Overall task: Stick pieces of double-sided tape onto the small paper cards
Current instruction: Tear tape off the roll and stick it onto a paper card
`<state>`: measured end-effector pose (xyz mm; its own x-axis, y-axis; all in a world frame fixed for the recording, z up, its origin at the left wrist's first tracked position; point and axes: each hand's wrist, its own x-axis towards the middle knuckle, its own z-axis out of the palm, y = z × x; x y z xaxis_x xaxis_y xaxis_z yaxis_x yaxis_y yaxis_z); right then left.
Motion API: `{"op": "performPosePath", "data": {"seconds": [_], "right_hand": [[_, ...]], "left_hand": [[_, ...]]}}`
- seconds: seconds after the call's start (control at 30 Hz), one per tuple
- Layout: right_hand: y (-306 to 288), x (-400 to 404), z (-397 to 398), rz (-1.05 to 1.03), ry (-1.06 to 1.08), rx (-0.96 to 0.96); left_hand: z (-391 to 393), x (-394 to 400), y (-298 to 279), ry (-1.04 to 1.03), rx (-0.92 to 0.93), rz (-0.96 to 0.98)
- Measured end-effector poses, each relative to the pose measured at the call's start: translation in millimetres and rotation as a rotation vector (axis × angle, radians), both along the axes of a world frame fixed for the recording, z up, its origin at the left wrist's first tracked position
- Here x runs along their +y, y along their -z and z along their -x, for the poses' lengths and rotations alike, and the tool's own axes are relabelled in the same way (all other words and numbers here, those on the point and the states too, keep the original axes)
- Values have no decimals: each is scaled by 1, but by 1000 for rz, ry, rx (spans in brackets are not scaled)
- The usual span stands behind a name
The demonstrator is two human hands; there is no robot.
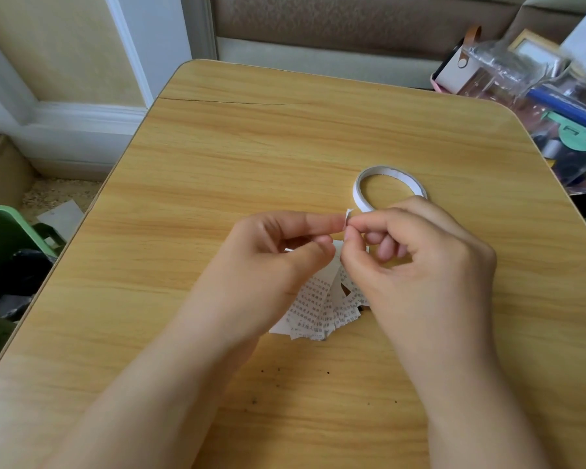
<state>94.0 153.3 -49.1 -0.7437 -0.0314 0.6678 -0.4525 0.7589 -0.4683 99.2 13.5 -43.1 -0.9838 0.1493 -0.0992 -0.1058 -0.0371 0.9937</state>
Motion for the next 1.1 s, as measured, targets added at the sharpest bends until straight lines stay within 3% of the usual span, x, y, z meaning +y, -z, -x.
{"op": "performPosePath", "data": {"seconds": [0.37, 0.8, 1.1], "right_hand": [[-1, 5, 1, 15, -66, -24], [-2, 4, 1, 35, -71, -22], [-4, 6, 2, 208, -159, -154]], "left_hand": [[1, -4, 0, 20, -92, -200], [1, -4, 0, 71, -31, -208], [2, -5, -2, 47, -69, -186]]}}
